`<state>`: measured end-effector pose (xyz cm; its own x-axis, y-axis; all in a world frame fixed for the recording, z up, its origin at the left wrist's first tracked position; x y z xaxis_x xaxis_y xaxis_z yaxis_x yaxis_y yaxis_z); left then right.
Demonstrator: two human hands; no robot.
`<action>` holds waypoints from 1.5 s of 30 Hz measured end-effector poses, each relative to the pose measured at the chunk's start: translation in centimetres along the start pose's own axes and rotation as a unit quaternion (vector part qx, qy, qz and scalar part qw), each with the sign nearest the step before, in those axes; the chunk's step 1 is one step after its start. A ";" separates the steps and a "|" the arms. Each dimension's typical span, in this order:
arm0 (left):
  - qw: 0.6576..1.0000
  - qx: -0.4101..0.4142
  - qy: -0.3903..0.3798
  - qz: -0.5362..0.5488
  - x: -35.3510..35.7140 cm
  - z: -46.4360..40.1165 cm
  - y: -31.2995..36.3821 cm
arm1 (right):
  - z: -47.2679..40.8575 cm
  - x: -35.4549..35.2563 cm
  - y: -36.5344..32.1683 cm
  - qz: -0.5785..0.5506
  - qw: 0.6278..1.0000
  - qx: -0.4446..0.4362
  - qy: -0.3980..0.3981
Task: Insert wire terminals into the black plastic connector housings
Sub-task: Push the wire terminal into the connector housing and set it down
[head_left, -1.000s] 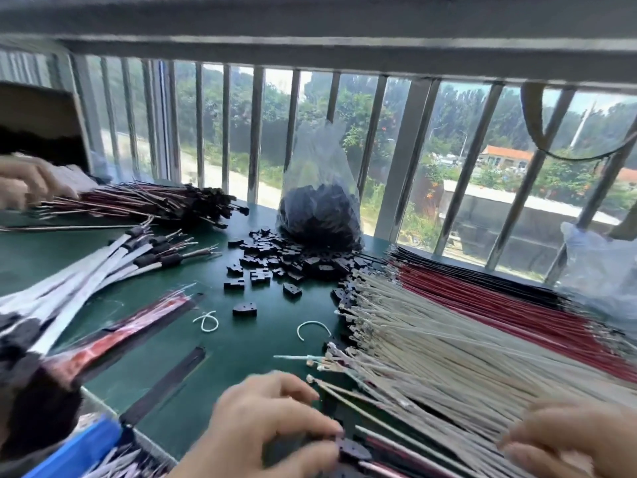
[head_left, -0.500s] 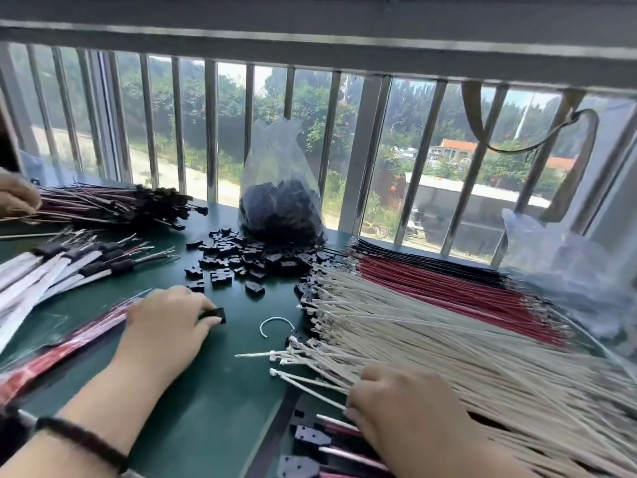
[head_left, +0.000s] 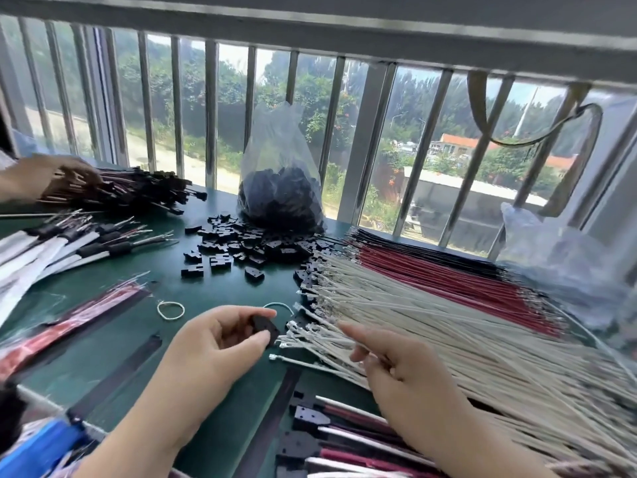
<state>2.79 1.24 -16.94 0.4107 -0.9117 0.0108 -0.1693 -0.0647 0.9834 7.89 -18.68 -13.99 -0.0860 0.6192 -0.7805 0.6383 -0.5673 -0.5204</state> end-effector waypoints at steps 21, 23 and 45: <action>0.987 0.023 -0.109 0.112 3.4 1.3 0.6 | 0.5 -3.4 -2.6 0.086 0.982 -0.109 0.130; 0.979 0.006 -0.104 0.173 3.3 1.3 0.6 | 0.5 -3.3 -2.7 0.107 0.978 -0.116 0.135; 0.915 -0.070 -0.293 0.268 5.2 2.0 0.3 | 2.1 -3.0 -5.1 0.253 0.894 -0.267 0.257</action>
<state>3.12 -4.36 -16.96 -0.2551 -0.8611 0.4398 -0.0716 0.4704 0.8795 3.30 -18.84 -9.73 0.5918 0.6023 -0.5357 0.7823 -0.5895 0.2015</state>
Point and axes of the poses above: each hand's wrist, its own z-axis away from the middle knuckle, its own x-axis out of the palm, y = z × x, the point moved 6 cm from there along -z, towards the middle knuckle, and after that the axes turned 5 degrees about z, right-handed, at the moved point
